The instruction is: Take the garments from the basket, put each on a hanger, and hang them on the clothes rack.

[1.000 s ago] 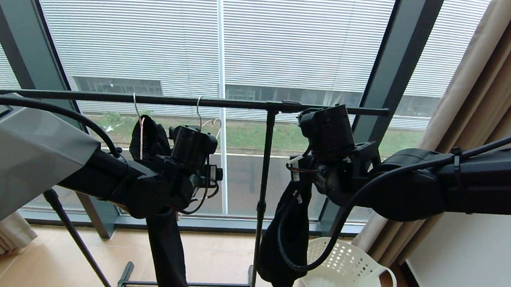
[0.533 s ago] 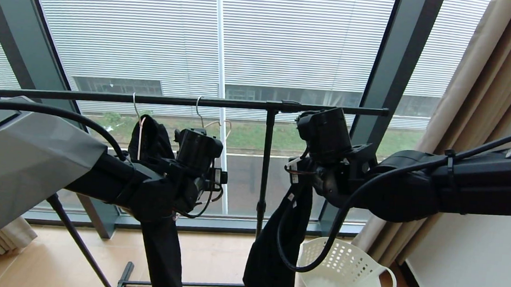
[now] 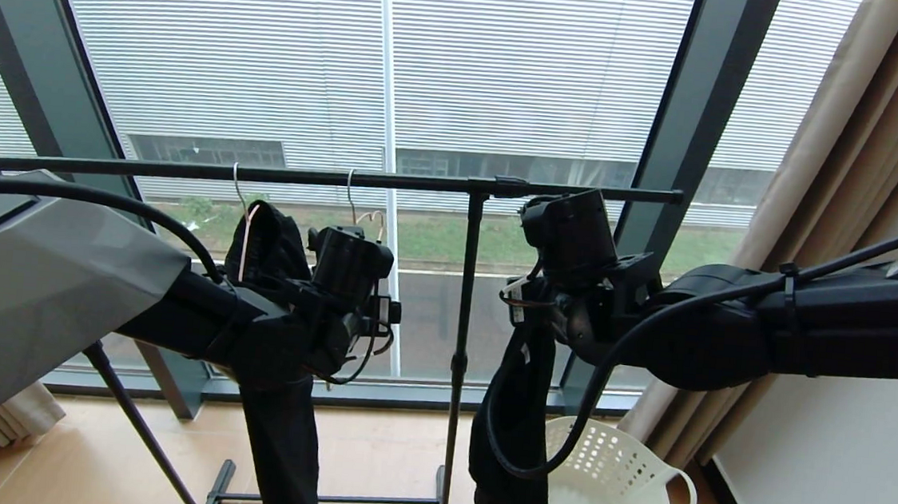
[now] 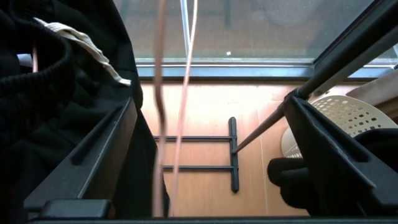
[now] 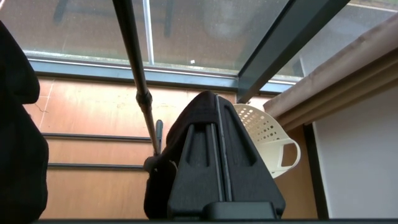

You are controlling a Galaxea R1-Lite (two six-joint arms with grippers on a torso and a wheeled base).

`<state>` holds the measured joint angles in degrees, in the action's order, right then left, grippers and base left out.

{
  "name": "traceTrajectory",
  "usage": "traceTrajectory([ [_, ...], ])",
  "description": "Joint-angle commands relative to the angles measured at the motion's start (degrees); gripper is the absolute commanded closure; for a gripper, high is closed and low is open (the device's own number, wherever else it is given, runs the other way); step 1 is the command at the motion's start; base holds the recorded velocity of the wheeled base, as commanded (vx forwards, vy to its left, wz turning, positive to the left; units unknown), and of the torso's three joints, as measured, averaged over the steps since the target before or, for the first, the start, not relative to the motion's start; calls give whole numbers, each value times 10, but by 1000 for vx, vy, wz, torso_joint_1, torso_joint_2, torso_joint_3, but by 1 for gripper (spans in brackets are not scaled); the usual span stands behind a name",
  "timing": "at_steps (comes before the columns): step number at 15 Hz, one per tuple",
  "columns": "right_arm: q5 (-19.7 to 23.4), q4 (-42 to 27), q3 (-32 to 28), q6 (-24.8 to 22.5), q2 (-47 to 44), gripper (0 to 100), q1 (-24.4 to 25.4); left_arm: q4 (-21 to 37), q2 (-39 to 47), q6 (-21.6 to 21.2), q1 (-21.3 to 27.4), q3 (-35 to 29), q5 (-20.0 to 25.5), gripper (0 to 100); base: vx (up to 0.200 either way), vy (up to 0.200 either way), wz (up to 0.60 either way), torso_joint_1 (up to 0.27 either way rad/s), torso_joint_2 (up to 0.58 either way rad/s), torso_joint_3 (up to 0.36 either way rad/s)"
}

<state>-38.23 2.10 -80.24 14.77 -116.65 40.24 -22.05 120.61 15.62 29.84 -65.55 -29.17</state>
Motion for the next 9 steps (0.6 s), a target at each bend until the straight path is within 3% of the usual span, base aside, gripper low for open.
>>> traceTrajectory([
  [1,0,0,0,0,0,100,0,0,1,-1,-14,-3,0,0,0,0,0,0,0,0],
  [5,0,0,0,0,-2,100,0,-1,28,0,-20,-29,0,0,0,0,0,0,0,0],
  [6,0,0,0,0,-3,100,0,-1,28,-1,-20,-31,1,100,0,0,0,0,0,0],
  [9,0,0,0,0,-4,100,0,-1,25,-1,-17,-28,0,100,0,0,0,0,0,0],
])
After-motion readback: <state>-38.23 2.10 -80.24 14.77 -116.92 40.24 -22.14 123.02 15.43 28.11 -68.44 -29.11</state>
